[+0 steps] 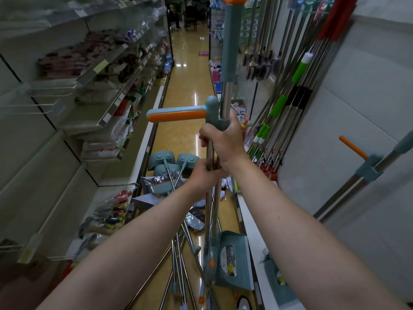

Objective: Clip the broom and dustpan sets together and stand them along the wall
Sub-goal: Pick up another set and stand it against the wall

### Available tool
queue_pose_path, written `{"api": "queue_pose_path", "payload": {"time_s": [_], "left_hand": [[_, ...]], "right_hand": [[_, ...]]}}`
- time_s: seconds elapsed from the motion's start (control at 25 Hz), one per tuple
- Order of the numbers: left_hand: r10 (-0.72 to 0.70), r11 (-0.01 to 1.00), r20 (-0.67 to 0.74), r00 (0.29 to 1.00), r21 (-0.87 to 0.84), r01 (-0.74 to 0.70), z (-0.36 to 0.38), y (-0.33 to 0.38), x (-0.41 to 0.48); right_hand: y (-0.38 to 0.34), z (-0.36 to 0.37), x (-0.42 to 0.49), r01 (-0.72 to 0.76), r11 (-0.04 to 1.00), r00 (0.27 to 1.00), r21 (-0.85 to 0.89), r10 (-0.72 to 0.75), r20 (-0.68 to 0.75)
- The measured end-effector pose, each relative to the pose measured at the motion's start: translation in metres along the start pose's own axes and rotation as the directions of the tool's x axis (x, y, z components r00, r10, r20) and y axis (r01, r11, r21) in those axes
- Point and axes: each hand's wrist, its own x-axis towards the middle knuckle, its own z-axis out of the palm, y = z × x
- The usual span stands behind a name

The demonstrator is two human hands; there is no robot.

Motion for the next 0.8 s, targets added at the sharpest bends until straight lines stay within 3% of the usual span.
{"api": "queue_pose_path", "payload": {"time_s": [0.28,0.4,0.52,0.8], "left_hand": [[-0.03,1.0,-0.006,1.0,-0.004,0.03,0.008,-0.015,0.003],[-0.007,1.0,-0.01,1.0,-0.016,0.007,0.014,-0.016,0.004],[0.003,1.0,-0.01,1.0,-0.003,-0.003,0.019,-0.017,0.006],[0.082,0.997,0.314,0.946,-0.039,-0.074,0.06,-0.005,0.004]], "right_hand": [[0.011,-0.03,-0.009,-0.061,0.995,0.991,-0.073,0.07,0.119],[0.025,-0.048,-0.021,-0.12,0.947,0.977,-0.298,0.166,0.136],[0.033,-0.061,-0.038,-0.069,0.816,0.976,-0.574,0.173,0.129],[0.004,-0.113,-0.065,-0.043,0.703,0.997,-0.71,0.074,0.013]]}}
